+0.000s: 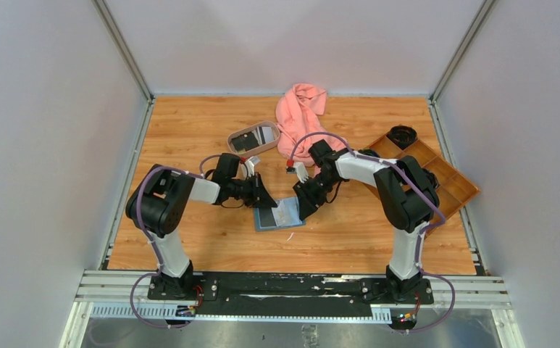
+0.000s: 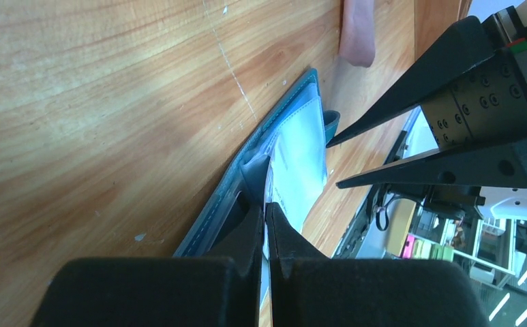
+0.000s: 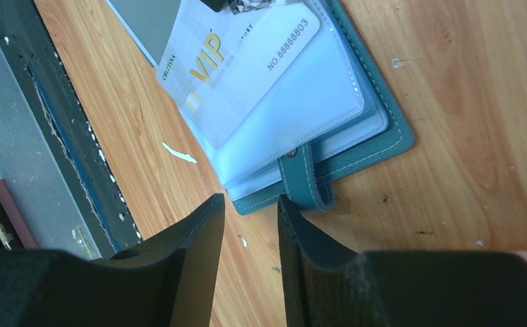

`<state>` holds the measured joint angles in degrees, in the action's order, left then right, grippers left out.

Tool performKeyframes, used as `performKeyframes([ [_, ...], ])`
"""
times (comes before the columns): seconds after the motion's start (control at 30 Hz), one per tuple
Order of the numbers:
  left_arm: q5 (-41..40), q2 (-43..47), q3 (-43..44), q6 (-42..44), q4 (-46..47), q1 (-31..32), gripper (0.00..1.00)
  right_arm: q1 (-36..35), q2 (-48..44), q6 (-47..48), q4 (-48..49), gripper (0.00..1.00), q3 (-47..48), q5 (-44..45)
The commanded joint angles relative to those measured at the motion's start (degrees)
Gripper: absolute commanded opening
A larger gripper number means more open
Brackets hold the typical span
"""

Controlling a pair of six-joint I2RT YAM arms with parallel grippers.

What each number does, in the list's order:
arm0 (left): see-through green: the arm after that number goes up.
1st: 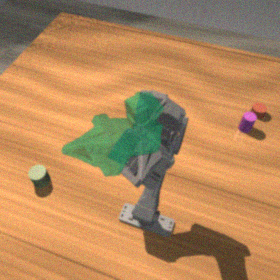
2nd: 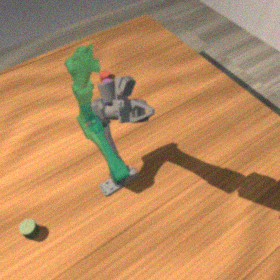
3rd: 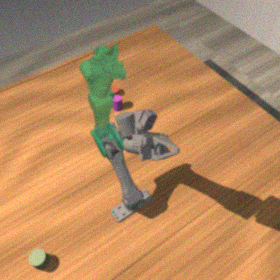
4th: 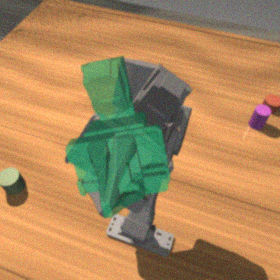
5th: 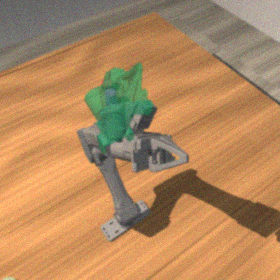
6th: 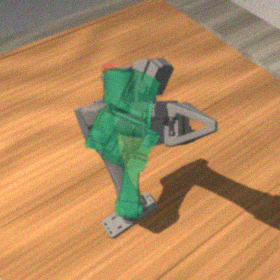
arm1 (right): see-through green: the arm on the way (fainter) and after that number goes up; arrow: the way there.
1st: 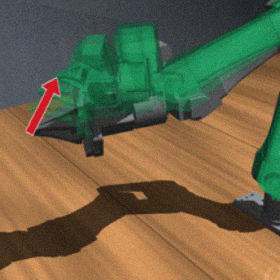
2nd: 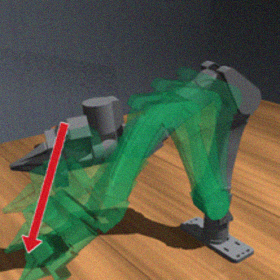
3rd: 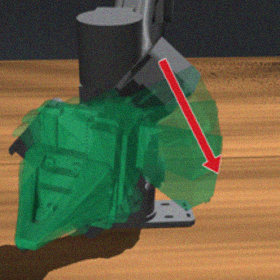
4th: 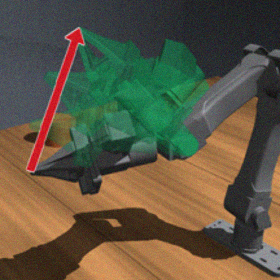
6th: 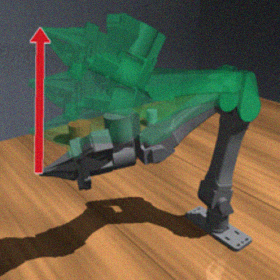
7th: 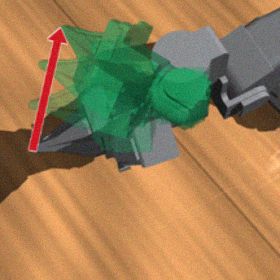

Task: Put the credit cards into the card holder
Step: Insert the credit card into the card holder.

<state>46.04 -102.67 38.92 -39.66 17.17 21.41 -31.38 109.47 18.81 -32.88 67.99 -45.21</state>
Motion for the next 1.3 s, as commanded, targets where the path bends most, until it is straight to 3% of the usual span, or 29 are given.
performKeyframes([
  [0.0, -2.6, -2.3, 1.3, 0.2, -1.7, 0.6, 0.0, 0.3, 2.4, -1.7, 0.1, 0.39, 0.4, 1.0],
  [0.33, -2.8, -3.3, 2.4, 0.0, -1.7, 1.1, 0.03, 0.3, 2.5, -1.6, 0.1, 0.38, 0.5, 0.7],
  [0.73, -5.8, 0.9, 2.1, -0.5, -1.7, 1.4, 0.29, 0.3, 2.0, -1.2, 0.1, 0.38, 0.4, 0.7],
  [1.27, -14.1, 10.1, 2.3, 4.0, -11.2, 1.4, 0.44, 0.3, 2.0, -1.2, 0.0, 0.38, 0.5, 0.5],
])
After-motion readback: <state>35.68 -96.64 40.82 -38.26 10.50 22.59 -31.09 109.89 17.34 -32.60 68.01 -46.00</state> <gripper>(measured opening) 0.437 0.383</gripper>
